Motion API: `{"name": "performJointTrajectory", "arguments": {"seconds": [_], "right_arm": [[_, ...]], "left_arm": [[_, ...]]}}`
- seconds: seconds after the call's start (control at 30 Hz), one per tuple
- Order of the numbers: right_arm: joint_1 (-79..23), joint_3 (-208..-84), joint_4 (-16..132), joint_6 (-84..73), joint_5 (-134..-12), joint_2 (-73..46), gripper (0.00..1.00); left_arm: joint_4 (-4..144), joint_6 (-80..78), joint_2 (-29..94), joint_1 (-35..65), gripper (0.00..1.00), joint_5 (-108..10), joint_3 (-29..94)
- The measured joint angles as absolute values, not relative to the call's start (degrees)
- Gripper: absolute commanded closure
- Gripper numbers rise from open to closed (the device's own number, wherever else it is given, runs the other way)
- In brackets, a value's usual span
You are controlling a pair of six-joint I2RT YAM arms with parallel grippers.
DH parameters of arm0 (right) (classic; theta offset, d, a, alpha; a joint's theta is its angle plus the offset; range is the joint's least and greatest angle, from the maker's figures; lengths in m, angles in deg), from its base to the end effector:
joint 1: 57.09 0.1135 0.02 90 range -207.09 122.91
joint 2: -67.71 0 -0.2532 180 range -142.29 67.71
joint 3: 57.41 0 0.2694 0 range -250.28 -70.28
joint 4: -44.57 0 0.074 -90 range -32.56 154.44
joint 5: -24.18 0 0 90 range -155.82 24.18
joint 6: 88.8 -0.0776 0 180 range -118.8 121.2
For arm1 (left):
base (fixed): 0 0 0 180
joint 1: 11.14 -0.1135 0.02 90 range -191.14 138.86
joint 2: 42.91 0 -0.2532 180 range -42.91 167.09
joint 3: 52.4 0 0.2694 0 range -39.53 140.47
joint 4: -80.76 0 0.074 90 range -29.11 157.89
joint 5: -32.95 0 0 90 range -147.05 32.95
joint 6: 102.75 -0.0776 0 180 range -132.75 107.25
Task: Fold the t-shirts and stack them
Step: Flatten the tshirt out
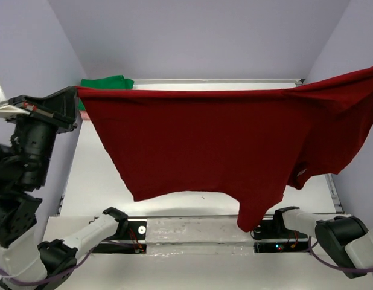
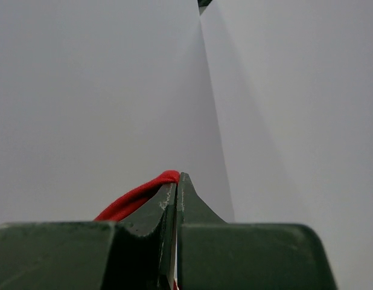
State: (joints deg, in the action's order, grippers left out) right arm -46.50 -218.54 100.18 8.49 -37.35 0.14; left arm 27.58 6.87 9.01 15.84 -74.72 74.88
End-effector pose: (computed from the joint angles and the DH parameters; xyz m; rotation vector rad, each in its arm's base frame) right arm 0.0253 -0.0329 0.7039 0.3179 0.9492 -0.1729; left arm 0.0721 -0.0103 0.6293 -0.1979 1.2033 -0.5295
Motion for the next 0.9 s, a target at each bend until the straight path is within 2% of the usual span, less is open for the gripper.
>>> {"name": "performJointTrajectory", "arguments": {"seconds": [0.27,0.4,0.53,0.67,0.9], "right_arm": [[-46.5,-206.8,97.6,9.2,-33.5,-8.3,1.00],[-46.5,-205.5,98.6,11.0,-32.9,-16.2,1.00],[-46.5,-206.4,101.4,11.6,-33.7,-18.0,1.00],[-46.5,-207.1,101.6,11.7,-34.5,-11.3,1.00],[-46.5,-207.1,97.9,10.6,-37.9,9.7,1.00]], "left_arm": [[34.9,8.3,17.7,15.8,1.00,-77.5,58.2],[33.6,7.5,26.0,15.8,1.00,-78.5,56.6],[32.1,6.6,24.7,15.8,1.00,-78.5,58.3],[31.7,6.3,17.1,15.8,1.00,-78.1,64.5],[32.2,6.7,2.6,15.8,1.00,-75.8,73.1]]}}
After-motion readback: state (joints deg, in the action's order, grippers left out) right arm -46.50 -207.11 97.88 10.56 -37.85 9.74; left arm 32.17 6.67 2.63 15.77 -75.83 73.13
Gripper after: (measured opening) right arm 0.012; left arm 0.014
